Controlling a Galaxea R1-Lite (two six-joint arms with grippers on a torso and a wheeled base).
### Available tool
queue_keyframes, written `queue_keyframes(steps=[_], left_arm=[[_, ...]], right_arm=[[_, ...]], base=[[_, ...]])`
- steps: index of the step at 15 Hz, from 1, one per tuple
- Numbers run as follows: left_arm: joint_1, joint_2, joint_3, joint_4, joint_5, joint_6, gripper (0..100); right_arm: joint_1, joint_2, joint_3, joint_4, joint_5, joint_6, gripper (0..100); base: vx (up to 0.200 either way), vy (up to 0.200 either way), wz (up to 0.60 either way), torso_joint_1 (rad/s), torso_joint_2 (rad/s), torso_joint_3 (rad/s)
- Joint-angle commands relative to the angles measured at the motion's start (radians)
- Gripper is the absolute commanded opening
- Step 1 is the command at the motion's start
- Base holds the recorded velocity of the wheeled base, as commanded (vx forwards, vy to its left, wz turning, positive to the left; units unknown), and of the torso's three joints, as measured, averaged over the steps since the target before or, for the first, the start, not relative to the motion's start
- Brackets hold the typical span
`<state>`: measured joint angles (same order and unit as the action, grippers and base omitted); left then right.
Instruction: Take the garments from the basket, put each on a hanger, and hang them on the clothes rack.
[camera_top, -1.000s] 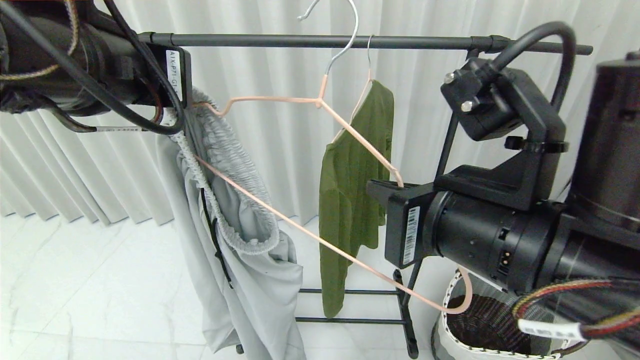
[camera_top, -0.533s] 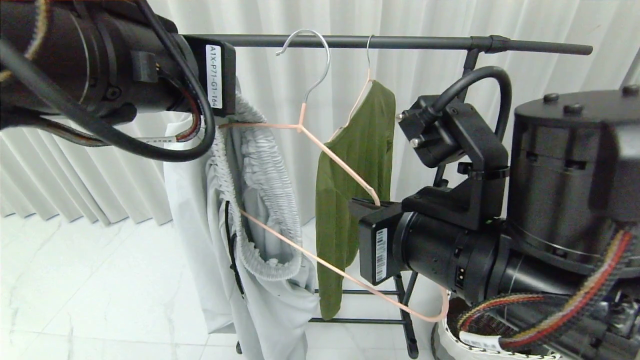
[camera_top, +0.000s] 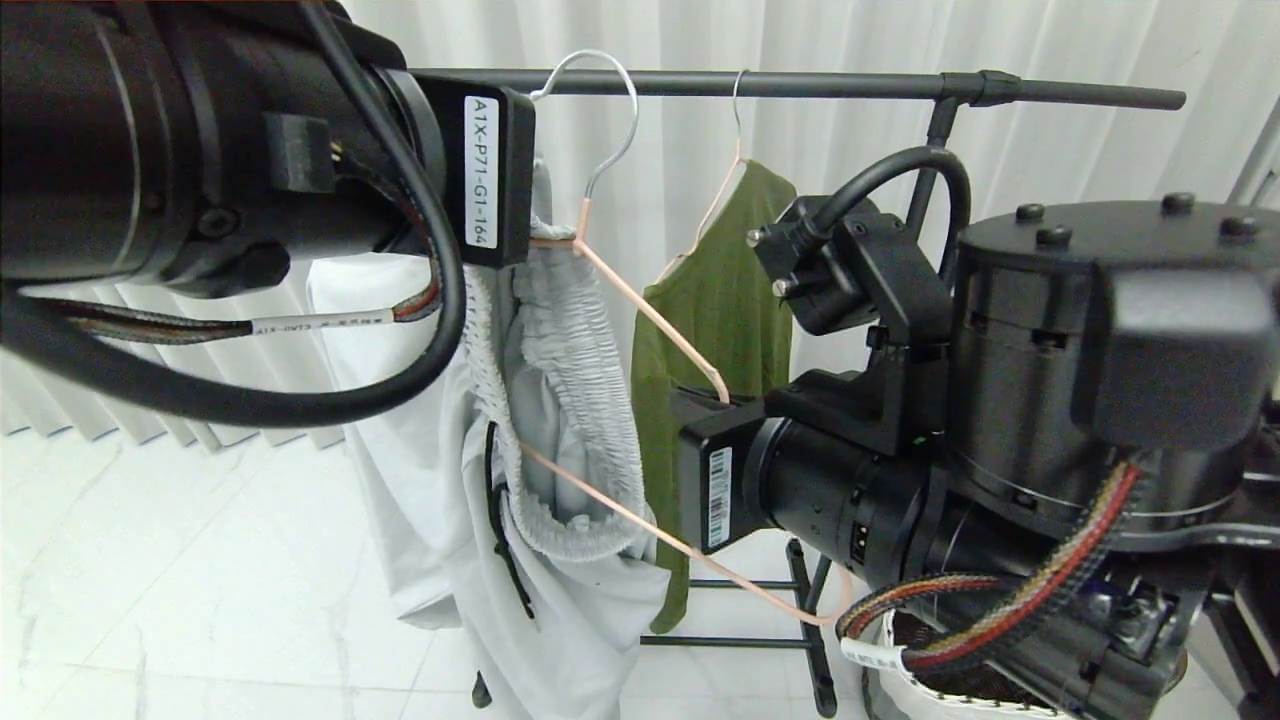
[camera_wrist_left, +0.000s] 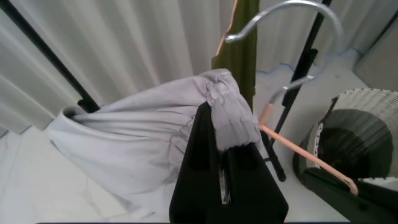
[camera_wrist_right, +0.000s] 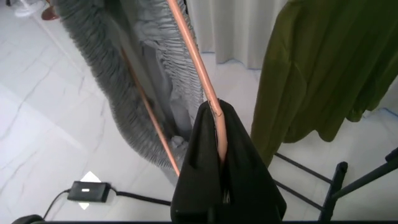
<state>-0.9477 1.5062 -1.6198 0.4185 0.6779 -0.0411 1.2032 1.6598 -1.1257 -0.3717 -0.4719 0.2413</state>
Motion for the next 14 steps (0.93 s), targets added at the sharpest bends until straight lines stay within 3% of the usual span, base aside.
queue_keyframes(steps=[1,5,11,12,14], left_arm=[[-0.003,-0.014,0.014,0.000,-0.004,0.001,0],[-0.069,-0.061,0.123,0.000,-0.006,0.007,0],[-0.074,-0.058,0.127,0.000,-0.017,0.029,0],[-0.074,-0.058,0.129,0.000,-0.040,0.040,100],[-0.074,-0.060,0.132,0.000,-0.055,0.066,100]], right_arm=[[-0.011,-0.005,0.000,-0.003,-0.001,0.000,0],[-0.068,-0.029,0.000,-0.076,0.001,-0.034,0],[-0.068,-0.068,0.000,-0.079,-0.001,-0.073,0],[-0.068,-0.071,0.000,-0.079,-0.001,-0.074,0],[-0.068,-0.075,0.001,-0.079,-0.001,-0.082,0]], base=[[0.000,0.000,0.00,0.000,0.00,0.000],[0.000,0.000,0.00,0.000,0.00,0.000],[0.000,0.000,0.00,0.000,0.00,0.000],[0.000,0.000,0.00,0.000,0.00,0.000],[0.000,0.000,0.00,0.000,0.00,0.000]])
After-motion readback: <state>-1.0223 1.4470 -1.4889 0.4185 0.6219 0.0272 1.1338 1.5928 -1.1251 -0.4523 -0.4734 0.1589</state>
